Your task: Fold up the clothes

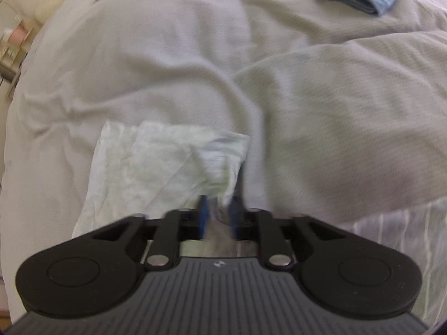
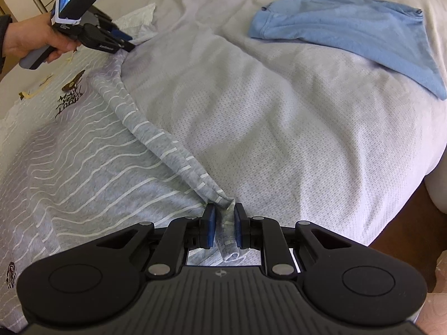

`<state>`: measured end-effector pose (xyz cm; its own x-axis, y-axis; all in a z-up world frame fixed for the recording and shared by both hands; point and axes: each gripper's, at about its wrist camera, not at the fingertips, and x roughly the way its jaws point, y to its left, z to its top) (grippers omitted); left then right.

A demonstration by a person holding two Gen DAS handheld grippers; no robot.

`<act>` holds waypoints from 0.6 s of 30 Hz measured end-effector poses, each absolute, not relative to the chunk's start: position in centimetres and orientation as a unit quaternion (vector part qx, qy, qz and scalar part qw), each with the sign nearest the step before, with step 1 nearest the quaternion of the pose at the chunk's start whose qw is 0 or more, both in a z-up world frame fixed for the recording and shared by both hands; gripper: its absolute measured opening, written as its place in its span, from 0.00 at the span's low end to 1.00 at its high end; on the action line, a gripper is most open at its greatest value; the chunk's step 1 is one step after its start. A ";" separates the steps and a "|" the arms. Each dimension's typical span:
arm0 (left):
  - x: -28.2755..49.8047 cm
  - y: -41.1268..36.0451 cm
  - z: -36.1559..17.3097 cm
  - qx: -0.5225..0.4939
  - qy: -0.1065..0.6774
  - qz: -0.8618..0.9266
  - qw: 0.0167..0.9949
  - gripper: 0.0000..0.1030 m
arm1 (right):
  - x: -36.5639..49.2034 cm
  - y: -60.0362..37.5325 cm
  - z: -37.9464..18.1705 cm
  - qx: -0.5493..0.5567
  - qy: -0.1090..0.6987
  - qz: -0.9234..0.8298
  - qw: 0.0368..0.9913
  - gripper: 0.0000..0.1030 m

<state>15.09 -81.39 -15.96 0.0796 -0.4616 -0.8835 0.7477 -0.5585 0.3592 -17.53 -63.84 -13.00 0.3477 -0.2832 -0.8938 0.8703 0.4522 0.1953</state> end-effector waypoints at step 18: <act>18.3 -84.5 -12.8 0.370 0.263 -0.688 0.566 0.17 | -19.1 -63.9 -11.5 0.349 0.384 -0.475 0.710 0.18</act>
<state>18.34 -84.46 -12.78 -0.0848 -0.5838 -0.8075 0.9738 -0.2201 0.0569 -19.12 -63.93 -11.47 0.2526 -0.4067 -0.8779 0.9438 0.3036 0.1309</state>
